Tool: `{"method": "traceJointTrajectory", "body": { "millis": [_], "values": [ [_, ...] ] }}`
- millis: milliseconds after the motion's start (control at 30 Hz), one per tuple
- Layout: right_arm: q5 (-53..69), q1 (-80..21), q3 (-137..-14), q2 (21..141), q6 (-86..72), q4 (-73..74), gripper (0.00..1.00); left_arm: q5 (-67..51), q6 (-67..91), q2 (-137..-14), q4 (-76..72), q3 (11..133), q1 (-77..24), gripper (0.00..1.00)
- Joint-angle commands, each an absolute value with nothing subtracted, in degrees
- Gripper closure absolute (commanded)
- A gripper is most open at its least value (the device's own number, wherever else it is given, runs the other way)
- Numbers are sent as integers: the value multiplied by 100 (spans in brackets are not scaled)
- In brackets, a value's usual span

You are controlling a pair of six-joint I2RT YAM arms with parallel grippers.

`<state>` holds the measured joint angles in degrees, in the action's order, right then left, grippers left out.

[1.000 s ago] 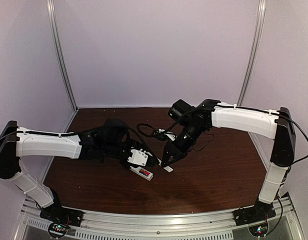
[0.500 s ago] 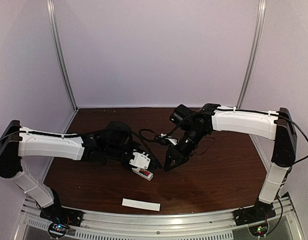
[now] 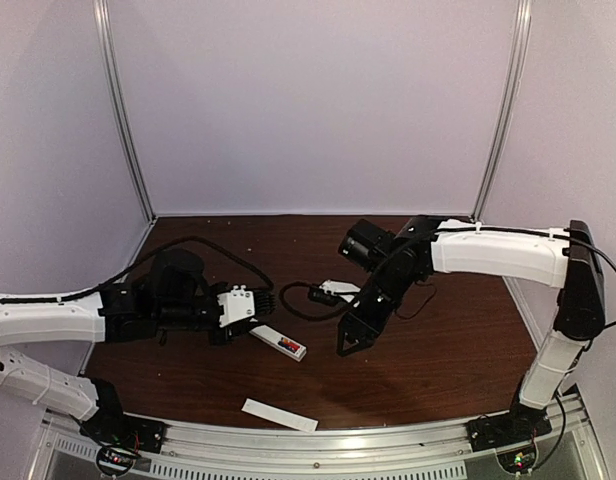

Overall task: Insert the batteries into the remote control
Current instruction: Adjust the battery cover at the corner of the board.

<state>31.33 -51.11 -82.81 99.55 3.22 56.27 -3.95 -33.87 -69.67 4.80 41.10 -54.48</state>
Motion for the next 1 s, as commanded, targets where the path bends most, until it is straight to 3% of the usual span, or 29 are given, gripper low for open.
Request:
{"method": "traceJointTrajectory", "body": {
  "millis": [0,133,267,500,700,967],
  "values": [
    [2995,-5588,-7778,9952,178,5162,49,-1021,-1810,-5992,684,3495,-5438,70],
    [3234,-5684,-7299,9906,-580,4369,51,-1058,-1206,-5605,523,3031,-5548,81],
    [3820,-5885,-6815,9757,-1666,3208,51,-1148,-129,-5974,282,3103,-5589,100],
    [4363,-6132,-6039,9850,-2716,1739,50,-231,2317,-5707,-1056,2286,-6229,100],
    [4323,-6328,-5626,9984,-3059,1107,50,1150,3313,-5969,-857,2096,-7335,100],
    [3996,-6489,-4961,10054,-3803,317,50,1753,4240,-6613,-1210,1678,-8074,100]
  ]
}}
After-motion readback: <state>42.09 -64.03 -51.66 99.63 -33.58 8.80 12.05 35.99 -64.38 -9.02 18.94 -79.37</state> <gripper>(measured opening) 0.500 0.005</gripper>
